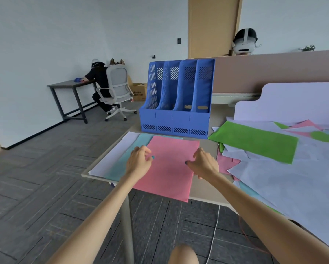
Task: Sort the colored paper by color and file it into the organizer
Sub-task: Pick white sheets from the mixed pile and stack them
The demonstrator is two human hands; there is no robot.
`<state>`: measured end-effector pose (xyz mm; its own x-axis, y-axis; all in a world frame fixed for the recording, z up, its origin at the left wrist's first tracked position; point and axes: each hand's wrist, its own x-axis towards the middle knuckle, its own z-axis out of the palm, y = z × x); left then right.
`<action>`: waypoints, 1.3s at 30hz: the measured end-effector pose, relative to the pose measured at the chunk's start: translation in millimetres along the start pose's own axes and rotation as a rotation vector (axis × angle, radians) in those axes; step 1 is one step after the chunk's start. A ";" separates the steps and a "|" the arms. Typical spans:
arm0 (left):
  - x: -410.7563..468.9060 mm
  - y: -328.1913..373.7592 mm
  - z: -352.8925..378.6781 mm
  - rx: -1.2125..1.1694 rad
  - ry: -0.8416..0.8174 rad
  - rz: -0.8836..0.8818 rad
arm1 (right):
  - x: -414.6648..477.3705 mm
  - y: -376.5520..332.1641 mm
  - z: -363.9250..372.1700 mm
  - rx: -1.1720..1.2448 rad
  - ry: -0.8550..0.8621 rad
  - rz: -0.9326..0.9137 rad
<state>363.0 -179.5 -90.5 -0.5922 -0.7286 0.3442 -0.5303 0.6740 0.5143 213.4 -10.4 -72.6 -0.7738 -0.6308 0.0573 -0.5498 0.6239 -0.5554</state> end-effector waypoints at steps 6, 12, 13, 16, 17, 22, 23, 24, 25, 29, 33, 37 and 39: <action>-5.0 65.5 26.4 -0.113 -0.045 0.187 | -2.2 26.1 -36.6 0.052 0.113 -0.048; -11.1 134.7 61.9 -0.135 -0.110 0.296 | -3.3 86.5 -78.8 0.116 0.199 0.011; -12.2 146.1 69.2 -0.138 -0.132 0.303 | -4.7 98.6 -85.9 0.121 0.202 0.020; -17.0 181.3 89.5 -0.117 -0.184 0.332 | -9.5 138.2 -107.3 0.101 0.216 0.051; -18.4 192.8 96.7 -0.115 -0.199 0.341 | -10.2 152.4 -114.1 0.082 0.225 0.064; -25.6 243.9 133.4 -0.106 -0.256 0.344 | -16.0 217.1 -146.8 0.003 0.280 0.126; -27.0 252.0 140.9 -0.110 -0.270 0.347 | -16.8 228.5 -151.6 -0.005 0.288 0.131; -28.8 259.4 147.2 -0.118 -0.290 0.352 | -17.4 238.6 -155.9 -0.011 0.292 0.130; -30.5 266.2 153.5 -0.132 -0.311 0.365 | -17.1 247.9 -159.5 -0.015 0.288 0.121; -33.6 284.8 177.3 -0.141 -0.348 0.460 | -12.4 275.9 -172.6 -0.067 0.254 0.007; -39.7 299.9 186.4 -0.107 -0.355 0.508 | -6.5 298.4 -187.4 -0.093 0.284 -0.026; -49.3 314.2 184.2 0.204 -0.263 0.369 | -7.0 323.9 -201.1 -0.142 0.261 0.053; -50.2 318.8 180.8 0.259 -0.294 0.242 | -10.3 333.1 -206.3 -0.211 0.192 0.043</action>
<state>114.0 94.0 -85.8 -0.8446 -0.5065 0.1735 -0.4678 0.8558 0.2208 -26.7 299.1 -87.0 -0.8322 -0.5155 0.2042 -0.5529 0.7432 -0.3768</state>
